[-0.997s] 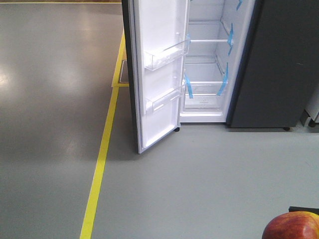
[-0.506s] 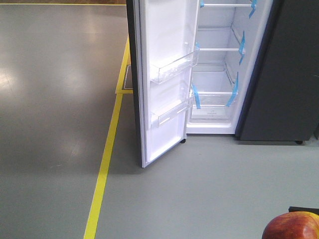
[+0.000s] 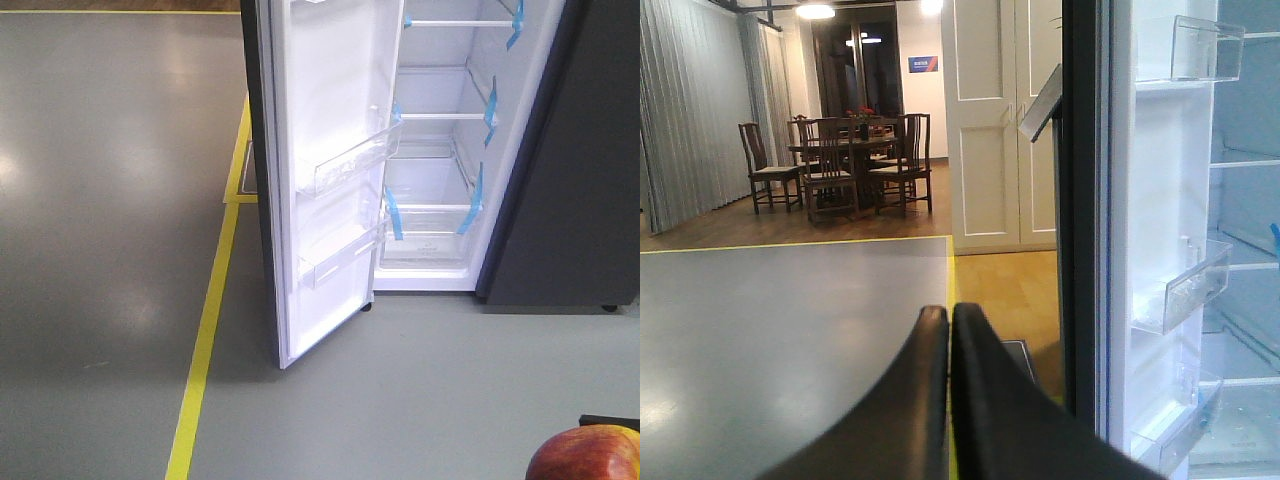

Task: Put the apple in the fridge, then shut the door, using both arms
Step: 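Drive the base up to the open refrigerator door, apple held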

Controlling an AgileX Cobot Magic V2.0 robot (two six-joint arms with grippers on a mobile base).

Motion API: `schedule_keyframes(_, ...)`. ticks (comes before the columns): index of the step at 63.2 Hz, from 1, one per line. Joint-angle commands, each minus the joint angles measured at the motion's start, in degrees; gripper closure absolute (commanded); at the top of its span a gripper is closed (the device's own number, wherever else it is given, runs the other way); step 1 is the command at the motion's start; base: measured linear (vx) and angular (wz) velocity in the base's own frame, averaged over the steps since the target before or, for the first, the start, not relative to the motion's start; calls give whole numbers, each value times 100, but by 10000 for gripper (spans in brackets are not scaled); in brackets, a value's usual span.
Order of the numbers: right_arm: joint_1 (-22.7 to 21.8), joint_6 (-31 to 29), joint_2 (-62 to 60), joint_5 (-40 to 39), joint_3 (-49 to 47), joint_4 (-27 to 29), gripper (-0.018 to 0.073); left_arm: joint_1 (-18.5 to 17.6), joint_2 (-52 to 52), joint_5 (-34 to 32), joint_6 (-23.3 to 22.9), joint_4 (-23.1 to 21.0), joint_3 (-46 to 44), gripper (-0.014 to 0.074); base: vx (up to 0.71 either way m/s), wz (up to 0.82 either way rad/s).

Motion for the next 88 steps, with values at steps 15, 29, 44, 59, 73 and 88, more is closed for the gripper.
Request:
schedule_keyframes(15, 7, -23, 40, -322, -150, 199, 190, 7, -93, -436, -54, 0, 119, 603, 19, -2)
schedule_keyframes(29, 7, -23, 40, -322, -150, 199, 190, 7, -93, -436, -54, 0, 119, 603, 18, -1)
schedule_keyframes(44, 7, -23, 40, -322, -150, 199, 190, 7, -93, -436, -54, 0, 119, 603, 15, -2)
schedule_keyframes(59, 7, -23, 40, -322, -150, 199, 190, 7, -93, -436, -54, 0, 119, 603, 13, -2)
schedule_keyframes(73, 7, -23, 40, -322, -150, 199, 190, 7, -93, -436, -54, 0, 119, 603, 12, 0)
schedule_keyframes(88, 7, -23, 40, -322, -150, 199, 190, 7, -93, -436, -54, 0, 119, 603, 11, 1)
